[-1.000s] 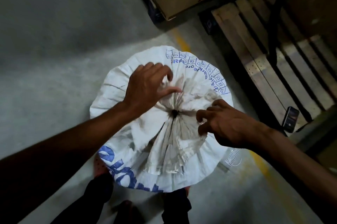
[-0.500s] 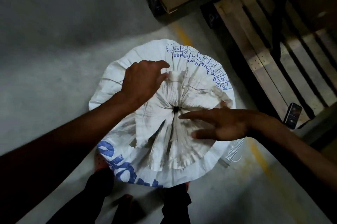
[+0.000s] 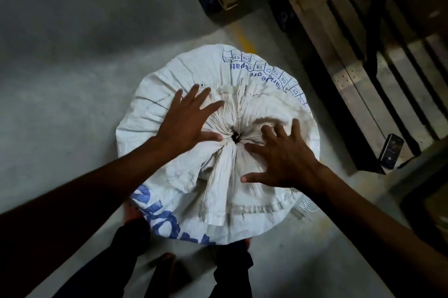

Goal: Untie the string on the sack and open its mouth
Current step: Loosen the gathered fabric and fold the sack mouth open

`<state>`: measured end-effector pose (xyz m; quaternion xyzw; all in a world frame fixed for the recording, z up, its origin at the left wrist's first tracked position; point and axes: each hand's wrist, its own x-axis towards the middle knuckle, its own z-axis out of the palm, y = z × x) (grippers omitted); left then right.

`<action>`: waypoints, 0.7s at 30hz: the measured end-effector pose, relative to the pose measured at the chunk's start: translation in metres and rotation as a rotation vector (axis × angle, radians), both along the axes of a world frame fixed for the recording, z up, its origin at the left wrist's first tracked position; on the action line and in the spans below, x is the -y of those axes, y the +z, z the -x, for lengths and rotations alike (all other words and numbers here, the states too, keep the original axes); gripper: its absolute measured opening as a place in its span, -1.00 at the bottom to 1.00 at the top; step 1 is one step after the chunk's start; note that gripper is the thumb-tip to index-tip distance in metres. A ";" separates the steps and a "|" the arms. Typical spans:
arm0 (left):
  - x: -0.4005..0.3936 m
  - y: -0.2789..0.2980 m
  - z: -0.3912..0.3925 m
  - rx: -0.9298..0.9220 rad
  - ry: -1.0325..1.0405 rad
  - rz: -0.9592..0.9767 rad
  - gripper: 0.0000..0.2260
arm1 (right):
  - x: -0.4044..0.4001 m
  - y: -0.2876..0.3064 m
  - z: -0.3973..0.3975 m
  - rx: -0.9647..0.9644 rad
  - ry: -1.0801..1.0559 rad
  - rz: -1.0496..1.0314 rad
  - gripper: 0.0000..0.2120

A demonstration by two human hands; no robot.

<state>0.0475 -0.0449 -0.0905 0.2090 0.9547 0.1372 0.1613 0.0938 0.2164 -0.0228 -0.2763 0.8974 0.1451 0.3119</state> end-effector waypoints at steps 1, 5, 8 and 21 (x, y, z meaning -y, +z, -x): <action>-0.001 0.004 0.001 -0.076 0.006 0.010 -0.19 | -0.002 -0.005 0.000 -0.037 0.042 0.043 -0.04; -0.013 0.028 -0.019 -0.416 -0.008 -0.074 -0.45 | -0.010 -0.024 -0.001 -0.114 0.178 0.215 -0.17; -0.023 0.034 -0.037 -0.142 0.080 -0.448 -0.72 | -0.016 -0.036 0.000 -0.134 0.198 0.336 -0.31; -0.044 -0.007 -0.018 -0.067 0.060 -0.222 -0.71 | -0.024 -0.078 -0.002 -0.131 0.196 0.346 -0.53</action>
